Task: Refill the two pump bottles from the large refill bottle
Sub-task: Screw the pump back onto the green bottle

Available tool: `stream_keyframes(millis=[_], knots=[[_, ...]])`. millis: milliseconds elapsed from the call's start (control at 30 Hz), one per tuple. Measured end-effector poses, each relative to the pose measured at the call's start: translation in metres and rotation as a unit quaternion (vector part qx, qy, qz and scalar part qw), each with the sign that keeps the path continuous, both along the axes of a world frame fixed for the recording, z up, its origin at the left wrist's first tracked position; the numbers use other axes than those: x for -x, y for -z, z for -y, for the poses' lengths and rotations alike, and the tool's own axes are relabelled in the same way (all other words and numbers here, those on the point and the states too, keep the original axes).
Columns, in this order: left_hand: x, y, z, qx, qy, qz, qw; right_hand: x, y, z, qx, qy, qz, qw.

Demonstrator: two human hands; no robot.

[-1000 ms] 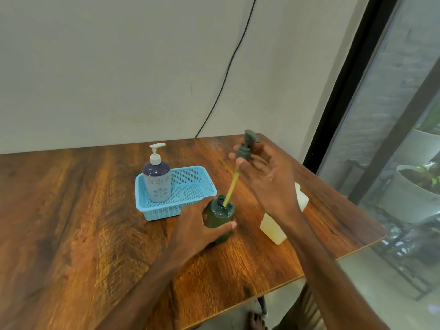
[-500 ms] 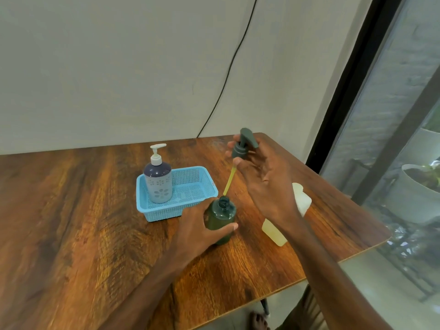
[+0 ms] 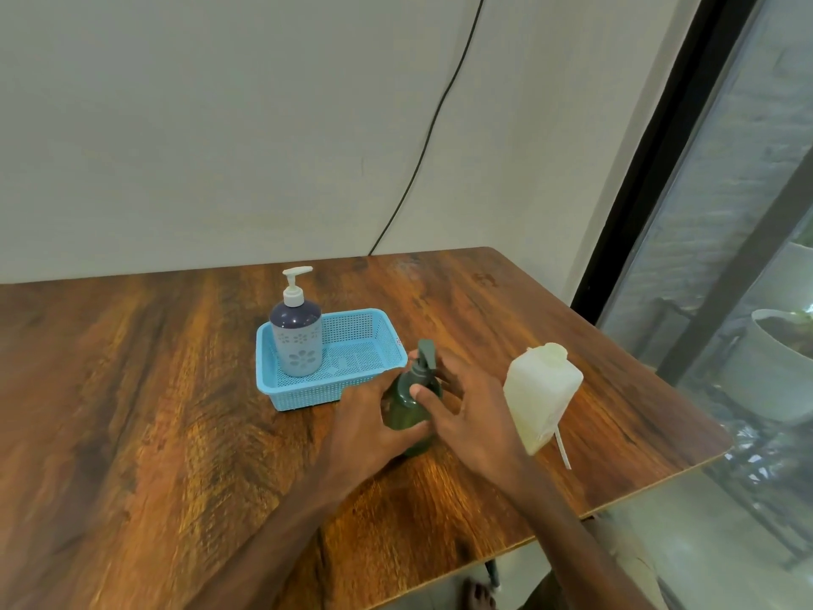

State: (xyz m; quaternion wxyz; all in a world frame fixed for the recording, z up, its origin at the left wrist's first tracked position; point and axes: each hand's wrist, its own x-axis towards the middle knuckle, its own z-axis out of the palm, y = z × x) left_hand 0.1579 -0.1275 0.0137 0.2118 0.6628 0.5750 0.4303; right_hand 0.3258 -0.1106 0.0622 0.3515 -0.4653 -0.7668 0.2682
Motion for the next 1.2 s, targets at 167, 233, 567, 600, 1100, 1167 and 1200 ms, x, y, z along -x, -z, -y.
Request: stream_keyframes(millis=[167, 233, 567, 600, 1100, 1167, 1200], knots=[[0.012, -0.005, -0.003, 0.05, 0.041, -0.023, 0.998, -0.003, 0.017, -0.004, 0.046, -0.007, 0.001, 0.999], [0.03, -0.011, 0.001, 0.083, 0.048, -0.052, 0.994, -0.003, 0.023, -0.006, 0.071, -0.022, 0.02, 0.997], [-0.002, -0.037, 0.002, -0.044, -0.048, 0.038, 0.997, -0.005, 0.027, -0.019, 0.082, -0.085, -0.01, 0.993], [-0.008, -0.037, -0.004, -0.05, -0.056, 0.034, 0.997, -0.007, 0.028, -0.02, 0.095, -0.078, -0.005, 0.992], [-0.014, -0.034, -0.016, -0.011, -0.033, 0.089, 0.995, -0.013, 0.033, -0.025, 0.1, -0.085, -0.033, 0.991], [-0.008, -0.031, -0.017, -0.04, -0.062, 0.102, 0.992, -0.013, 0.035, -0.026, 0.099, -0.079, -0.032, 0.992], [-0.005, -0.031, -0.016, -0.048, -0.05, 0.109, 0.992, -0.012, 0.035, -0.027, 0.095, -0.081, -0.032, 0.992]])
